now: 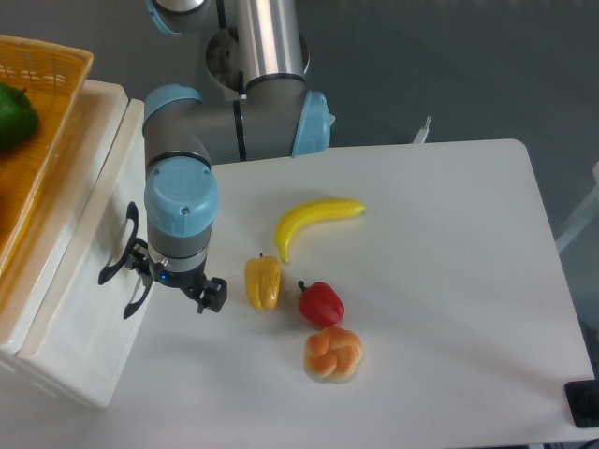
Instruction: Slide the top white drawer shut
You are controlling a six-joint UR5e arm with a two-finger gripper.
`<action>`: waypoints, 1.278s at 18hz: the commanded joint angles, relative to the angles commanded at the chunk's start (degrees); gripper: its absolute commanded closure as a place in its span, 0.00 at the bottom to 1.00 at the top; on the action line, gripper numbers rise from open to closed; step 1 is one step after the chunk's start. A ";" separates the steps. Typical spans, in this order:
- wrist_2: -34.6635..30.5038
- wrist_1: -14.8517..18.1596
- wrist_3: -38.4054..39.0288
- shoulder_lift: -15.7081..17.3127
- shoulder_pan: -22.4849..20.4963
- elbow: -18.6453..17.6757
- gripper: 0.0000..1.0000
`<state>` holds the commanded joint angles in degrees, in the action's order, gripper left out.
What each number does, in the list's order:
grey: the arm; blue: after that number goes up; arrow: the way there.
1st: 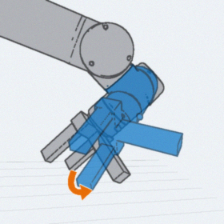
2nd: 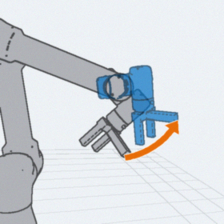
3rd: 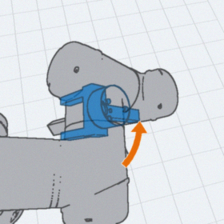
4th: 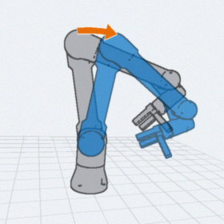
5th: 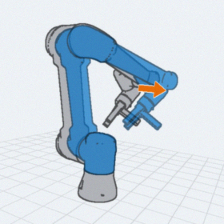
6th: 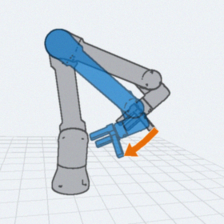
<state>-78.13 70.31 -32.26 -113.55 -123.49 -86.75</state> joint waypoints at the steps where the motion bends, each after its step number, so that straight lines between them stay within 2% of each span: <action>1: 0.00 0.00 0.00 0.00 0.00 0.00 0.00; 13: -0.26 0.00 -2.28 0.26 -0.52 0.17 0.00; 19: -0.53 0.00 -3.77 0.53 -4.39 1.49 0.00; 23: -3.60 0.18 -7.63 0.97 -7.90 2.11 0.00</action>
<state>-81.73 70.49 -39.89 -112.59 -131.39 -84.64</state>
